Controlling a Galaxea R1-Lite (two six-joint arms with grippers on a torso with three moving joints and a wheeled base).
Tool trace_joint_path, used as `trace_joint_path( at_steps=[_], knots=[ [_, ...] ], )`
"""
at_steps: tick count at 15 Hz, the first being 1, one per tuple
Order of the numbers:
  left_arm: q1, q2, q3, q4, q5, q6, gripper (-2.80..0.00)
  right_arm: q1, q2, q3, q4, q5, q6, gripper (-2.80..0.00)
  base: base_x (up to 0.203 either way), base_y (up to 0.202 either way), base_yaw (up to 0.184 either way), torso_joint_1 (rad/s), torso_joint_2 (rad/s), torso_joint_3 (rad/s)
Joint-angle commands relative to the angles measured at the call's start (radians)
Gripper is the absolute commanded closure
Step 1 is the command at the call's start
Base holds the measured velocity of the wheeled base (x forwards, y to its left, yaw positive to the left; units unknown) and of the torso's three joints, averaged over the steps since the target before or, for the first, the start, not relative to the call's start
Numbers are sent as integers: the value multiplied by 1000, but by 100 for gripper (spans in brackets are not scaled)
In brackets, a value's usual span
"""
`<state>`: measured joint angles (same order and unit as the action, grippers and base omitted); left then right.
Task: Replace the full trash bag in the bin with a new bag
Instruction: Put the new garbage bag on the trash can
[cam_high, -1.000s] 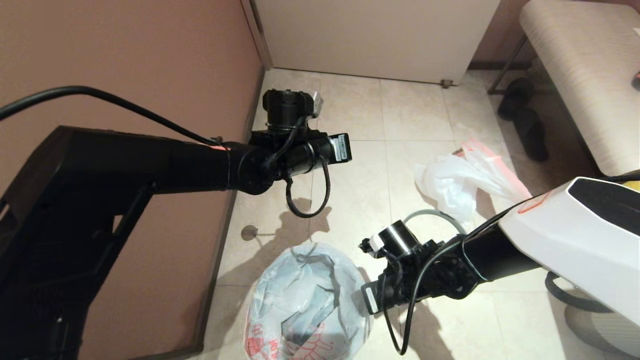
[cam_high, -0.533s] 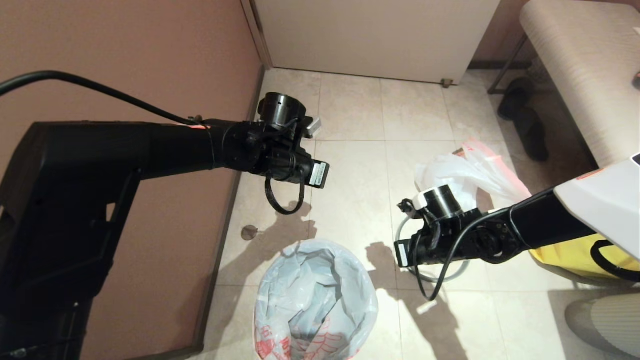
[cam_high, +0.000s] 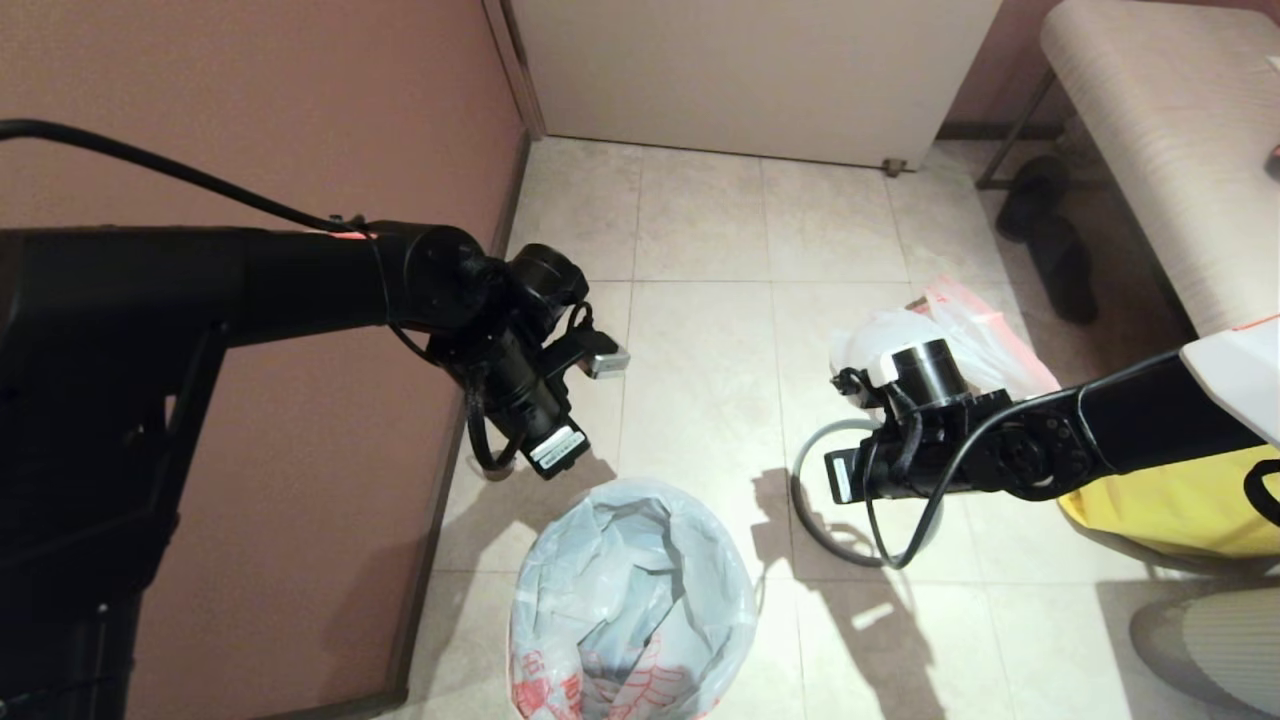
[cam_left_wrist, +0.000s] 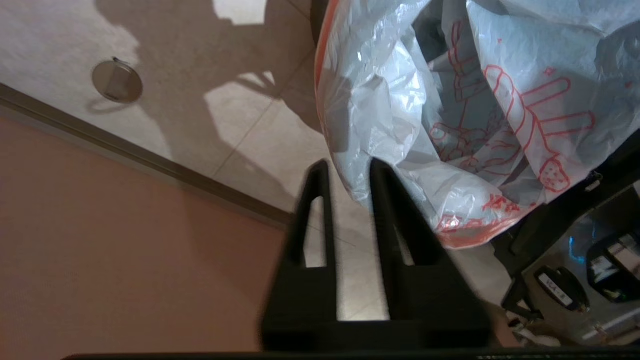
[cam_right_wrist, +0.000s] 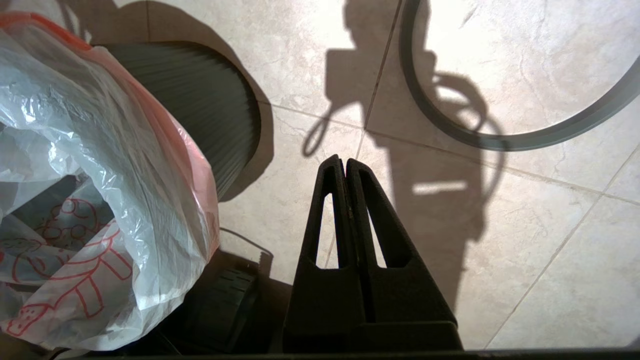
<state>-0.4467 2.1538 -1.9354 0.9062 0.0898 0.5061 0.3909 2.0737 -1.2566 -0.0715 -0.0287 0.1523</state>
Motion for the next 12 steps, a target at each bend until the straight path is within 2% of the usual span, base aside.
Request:
trace_joint_path(
  at_steps=[1, 5, 11, 12],
  knots=[
    [4, 42, -9, 10, -5, 11, -280, -8, -15, 2, 0, 0, -5, 0, 0, 0, 0, 0, 0, 0],
    [0, 152, -18, -18, -28, 44, -280, -12, -27, 8, 1, 0, -16, 0, 0, 0, 0, 0, 0, 0],
    [0, 225, -18, -55, -29, 57, -280, -12, -36, 6, -1, 3, -15, 0, 0, 0, 0, 0, 0, 0],
    [2, 233, -18, -59, -28, 63, -203, -8, -41, 12, -1, 3, -17, 0, 0, 0, 0, 0, 0, 0]
  ],
)
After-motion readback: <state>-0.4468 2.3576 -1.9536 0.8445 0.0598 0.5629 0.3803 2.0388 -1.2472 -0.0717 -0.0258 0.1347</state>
